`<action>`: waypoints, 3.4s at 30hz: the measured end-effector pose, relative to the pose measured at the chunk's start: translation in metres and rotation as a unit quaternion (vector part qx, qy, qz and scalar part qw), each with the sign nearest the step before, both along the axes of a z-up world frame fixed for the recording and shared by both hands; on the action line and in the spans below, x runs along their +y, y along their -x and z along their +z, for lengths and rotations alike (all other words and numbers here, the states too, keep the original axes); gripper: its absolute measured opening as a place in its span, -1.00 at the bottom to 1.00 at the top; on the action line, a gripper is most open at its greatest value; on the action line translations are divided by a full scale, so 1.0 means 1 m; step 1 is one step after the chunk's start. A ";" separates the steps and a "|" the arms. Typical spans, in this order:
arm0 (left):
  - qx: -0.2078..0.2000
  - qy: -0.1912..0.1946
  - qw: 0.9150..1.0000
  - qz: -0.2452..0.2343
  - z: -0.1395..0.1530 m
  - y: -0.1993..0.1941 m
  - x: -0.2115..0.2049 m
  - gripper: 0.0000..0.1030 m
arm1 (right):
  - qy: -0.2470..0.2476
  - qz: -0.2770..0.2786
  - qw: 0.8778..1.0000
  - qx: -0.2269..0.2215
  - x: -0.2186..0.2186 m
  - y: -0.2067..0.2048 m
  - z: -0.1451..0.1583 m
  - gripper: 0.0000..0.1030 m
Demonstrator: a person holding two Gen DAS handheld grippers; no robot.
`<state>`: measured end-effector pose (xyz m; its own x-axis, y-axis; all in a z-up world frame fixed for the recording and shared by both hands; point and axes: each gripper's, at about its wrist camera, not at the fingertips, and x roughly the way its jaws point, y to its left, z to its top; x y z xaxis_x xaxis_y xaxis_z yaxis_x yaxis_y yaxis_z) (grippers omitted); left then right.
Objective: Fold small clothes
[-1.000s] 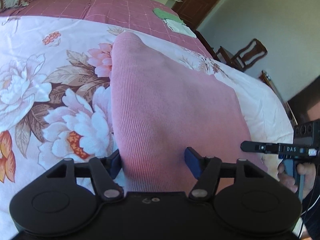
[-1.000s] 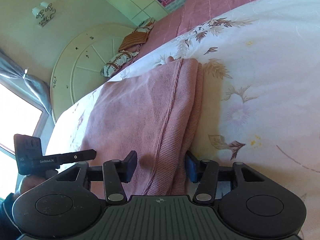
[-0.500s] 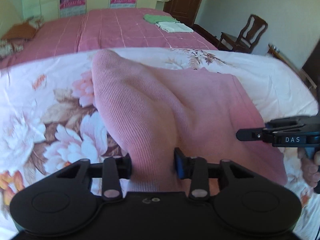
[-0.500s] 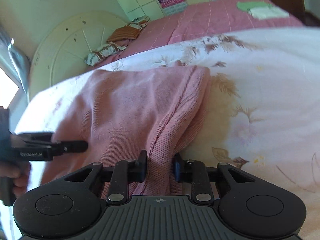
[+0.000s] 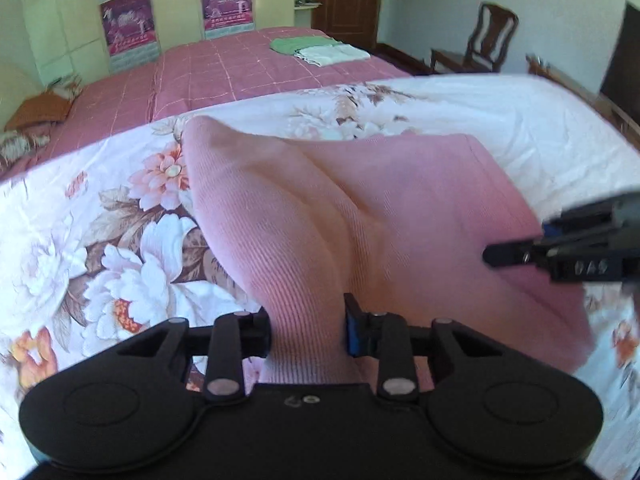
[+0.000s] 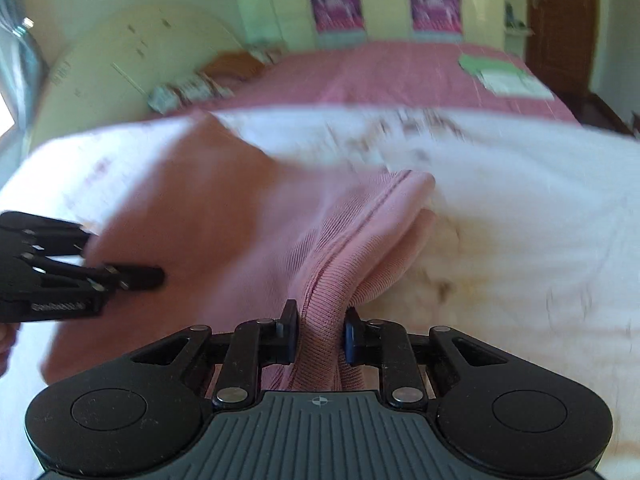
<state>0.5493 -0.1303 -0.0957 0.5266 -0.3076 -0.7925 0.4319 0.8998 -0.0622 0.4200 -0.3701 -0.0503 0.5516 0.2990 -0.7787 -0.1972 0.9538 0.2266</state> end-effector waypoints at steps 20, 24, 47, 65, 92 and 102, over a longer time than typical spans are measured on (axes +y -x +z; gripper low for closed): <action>-0.078 0.019 0.996 -0.029 0.088 0.050 0.133 -0.46 | 0.014 -0.013 0.994 -0.108 0.129 0.044 0.099 -0.60; -0.073 0.016 0.997 -0.008 0.089 0.057 0.188 -0.46 | 0.006 0.006 0.994 -0.110 0.185 0.037 0.102 -0.60; -0.015 0.036 0.997 0.070 0.014 0.052 0.342 0.45 | -0.025 0.020 0.999 0.002 0.316 0.000 -0.018 -0.50; -0.061 -0.009 0.997 0.051 0.031 0.036 0.327 -0.37 | 0.020 -0.025 0.999 -0.006 0.297 -0.060 -0.016 -0.86; -0.026 0.005 0.994 0.109 0.012 0.162 0.347 -0.04 | 0.022 0.025 0.999 0.021 0.302 0.094 -0.003 -0.90; -0.020 0.004 0.993 0.120 0.000 0.164 0.342 0.01 | 0.074 0.031 0.997 -0.018 0.329 0.094 0.002 -0.90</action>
<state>0.3852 0.2114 -0.0953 0.6169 -0.1759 -0.7672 0.2073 0.9766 -0.0573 0.3255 -0.0409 -0.0485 0.5639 0.2161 -0.7970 -0.2618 0.9622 0.0757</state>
